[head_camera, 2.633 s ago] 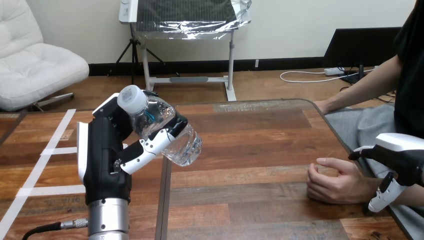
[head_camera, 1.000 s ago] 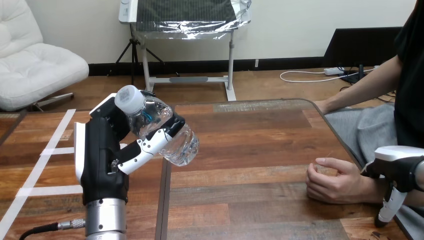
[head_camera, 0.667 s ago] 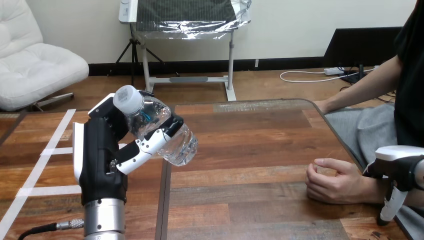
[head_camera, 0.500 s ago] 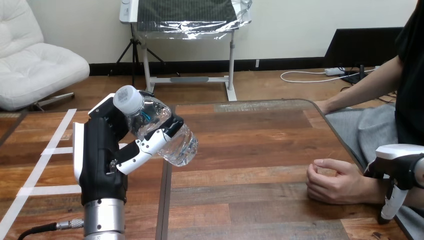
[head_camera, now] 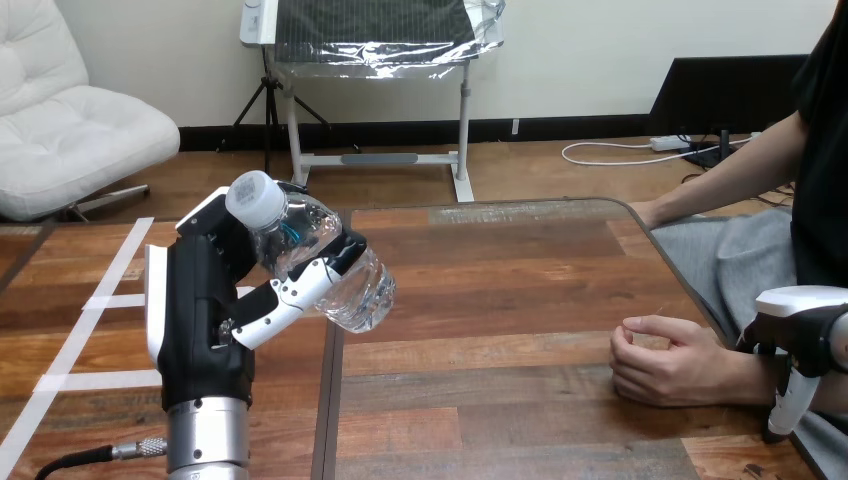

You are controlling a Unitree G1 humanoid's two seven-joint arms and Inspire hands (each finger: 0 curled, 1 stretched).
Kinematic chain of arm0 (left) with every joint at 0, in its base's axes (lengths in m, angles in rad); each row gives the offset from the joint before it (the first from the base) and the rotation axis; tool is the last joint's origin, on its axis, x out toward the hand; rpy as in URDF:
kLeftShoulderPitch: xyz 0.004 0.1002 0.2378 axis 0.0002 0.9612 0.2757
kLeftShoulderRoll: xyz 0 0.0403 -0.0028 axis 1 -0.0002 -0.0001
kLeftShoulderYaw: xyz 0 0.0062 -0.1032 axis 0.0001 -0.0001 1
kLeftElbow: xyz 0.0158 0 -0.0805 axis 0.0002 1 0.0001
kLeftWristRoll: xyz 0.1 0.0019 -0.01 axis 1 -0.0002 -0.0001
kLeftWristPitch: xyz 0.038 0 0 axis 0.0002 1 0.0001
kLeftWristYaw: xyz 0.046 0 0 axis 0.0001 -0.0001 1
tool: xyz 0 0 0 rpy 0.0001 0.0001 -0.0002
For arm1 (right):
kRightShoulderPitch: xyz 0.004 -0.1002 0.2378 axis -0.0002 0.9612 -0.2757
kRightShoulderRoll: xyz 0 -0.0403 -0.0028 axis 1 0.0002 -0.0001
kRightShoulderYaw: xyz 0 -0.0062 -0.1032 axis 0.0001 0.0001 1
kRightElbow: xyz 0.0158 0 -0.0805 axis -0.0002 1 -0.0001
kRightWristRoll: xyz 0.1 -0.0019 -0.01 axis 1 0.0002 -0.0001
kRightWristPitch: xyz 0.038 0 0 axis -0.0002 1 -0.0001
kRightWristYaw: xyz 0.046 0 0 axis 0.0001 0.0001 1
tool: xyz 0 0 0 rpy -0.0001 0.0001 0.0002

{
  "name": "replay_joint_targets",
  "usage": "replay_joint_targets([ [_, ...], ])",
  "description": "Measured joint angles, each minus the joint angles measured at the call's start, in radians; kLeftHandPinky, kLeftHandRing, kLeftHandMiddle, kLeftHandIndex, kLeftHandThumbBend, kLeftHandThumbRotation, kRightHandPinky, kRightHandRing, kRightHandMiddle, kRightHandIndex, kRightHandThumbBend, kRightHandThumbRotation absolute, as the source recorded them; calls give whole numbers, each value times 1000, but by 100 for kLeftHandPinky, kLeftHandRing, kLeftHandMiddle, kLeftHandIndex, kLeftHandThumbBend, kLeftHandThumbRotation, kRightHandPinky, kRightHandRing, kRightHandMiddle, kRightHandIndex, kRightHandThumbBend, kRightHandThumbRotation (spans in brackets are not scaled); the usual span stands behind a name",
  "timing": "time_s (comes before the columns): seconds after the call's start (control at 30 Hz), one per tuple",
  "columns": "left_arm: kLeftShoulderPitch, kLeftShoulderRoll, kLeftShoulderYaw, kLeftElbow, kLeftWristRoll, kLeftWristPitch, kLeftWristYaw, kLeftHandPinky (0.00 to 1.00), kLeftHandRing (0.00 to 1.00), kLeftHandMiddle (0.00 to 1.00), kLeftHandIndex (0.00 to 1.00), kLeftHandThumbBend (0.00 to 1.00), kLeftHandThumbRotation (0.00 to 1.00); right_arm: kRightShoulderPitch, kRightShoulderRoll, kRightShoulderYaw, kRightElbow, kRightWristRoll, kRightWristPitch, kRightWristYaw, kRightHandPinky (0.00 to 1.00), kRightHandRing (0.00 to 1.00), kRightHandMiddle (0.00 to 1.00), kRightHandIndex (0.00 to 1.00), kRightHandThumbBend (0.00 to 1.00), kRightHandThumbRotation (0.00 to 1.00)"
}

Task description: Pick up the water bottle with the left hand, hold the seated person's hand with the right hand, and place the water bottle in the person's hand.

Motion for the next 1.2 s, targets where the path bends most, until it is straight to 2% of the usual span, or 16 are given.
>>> replay_joint_targets([
  [0.5,0,-1,0,0,0,0,-1,47,44,46,50,63,0,-10,5,4,27,-3,-5,-24,61,76,85,81,64,4],
  [0.87,0,-1,0,0,0,0,-1,48,44,46,50,63,0,-29,7,15,68,-3,-38,-46,62,76,84,81,61,4],
  [1.2,0,-1,0,0,0,0,-1,49,44,45,50,63,0,-53,7,25,113,7,-88,-65,58,70,78,78,61,0],
])
